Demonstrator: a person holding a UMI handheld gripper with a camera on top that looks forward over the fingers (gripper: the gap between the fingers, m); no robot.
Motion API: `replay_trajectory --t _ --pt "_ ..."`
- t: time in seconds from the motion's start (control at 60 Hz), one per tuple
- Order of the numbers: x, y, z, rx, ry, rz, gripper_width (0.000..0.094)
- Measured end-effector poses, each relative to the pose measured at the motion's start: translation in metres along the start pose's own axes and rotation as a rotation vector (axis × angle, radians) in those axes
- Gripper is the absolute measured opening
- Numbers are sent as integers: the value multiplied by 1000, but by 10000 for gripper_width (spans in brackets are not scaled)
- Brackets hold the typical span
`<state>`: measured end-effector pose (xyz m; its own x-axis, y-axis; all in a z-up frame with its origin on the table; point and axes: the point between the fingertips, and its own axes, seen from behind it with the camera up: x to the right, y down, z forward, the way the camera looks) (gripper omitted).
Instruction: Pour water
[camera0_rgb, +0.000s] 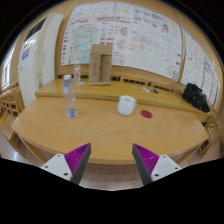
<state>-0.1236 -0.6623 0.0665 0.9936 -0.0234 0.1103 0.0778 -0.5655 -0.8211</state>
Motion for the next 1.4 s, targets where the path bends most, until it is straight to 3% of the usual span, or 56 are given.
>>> replay_trajectory --t 0.267,0.5,0.6,0.683,0.7,0.783,0.917,1.05,1.233,1.4 --pt "-183 -68 107 94 -131 28 846" --pt "-224 -155 217 232 -77 67 838" --pt "-221 -173 247 271 -51 61 743" --pt "-223 -179 259 289 -66 48 582" --pt "-224 -179 260 290 -70 48 514" --pt "-224 -184 260 322 -76 39 476" --pt "-228 -184 262 336 -95 28 327" --pt "-231 -198 251 350 -153 54 319" --pt "-223 -281 186 454 -379 338 320" --pt "-176 -361 134 528 -722 811 320"
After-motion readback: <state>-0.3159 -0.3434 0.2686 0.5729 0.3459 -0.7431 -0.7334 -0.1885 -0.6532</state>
